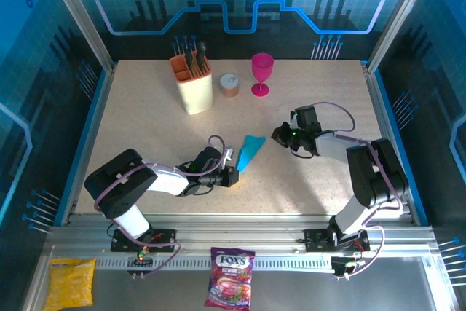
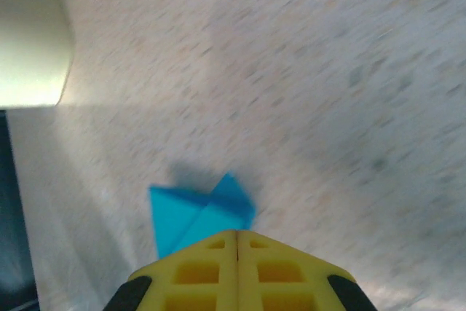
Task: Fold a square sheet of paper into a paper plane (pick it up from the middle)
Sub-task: Fold the wing for the fifth time at the center of the table.
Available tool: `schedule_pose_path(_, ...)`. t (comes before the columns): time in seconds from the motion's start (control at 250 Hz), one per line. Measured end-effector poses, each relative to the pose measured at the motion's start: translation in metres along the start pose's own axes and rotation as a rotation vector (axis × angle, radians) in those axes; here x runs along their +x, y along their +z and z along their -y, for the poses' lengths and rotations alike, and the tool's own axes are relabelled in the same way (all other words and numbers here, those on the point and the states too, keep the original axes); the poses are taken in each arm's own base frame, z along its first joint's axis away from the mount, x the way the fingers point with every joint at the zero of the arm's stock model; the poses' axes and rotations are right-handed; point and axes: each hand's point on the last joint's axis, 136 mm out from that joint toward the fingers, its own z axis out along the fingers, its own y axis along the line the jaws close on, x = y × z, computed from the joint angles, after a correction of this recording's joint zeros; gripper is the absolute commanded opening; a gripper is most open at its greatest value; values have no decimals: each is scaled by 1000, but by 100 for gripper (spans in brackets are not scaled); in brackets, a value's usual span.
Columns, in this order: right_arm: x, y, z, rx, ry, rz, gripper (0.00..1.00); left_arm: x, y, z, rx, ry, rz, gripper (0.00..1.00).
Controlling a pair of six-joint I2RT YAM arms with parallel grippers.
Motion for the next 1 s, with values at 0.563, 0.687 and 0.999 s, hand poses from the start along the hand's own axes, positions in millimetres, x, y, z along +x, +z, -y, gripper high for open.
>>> schedule_pose_path(0.563,75,60,-29,-17,-109,-173,0,1,-2,0,-3,-2,-5,0)
schedule_pose_path(0.687,75,62,-21,-4,-94,-184,0,6,-8,0,-18,-11,-37,0)
schedule_pose_path(0.999,67,62,-17,0,-86,-169,0,-26,-21,41,35,28,-61,0)
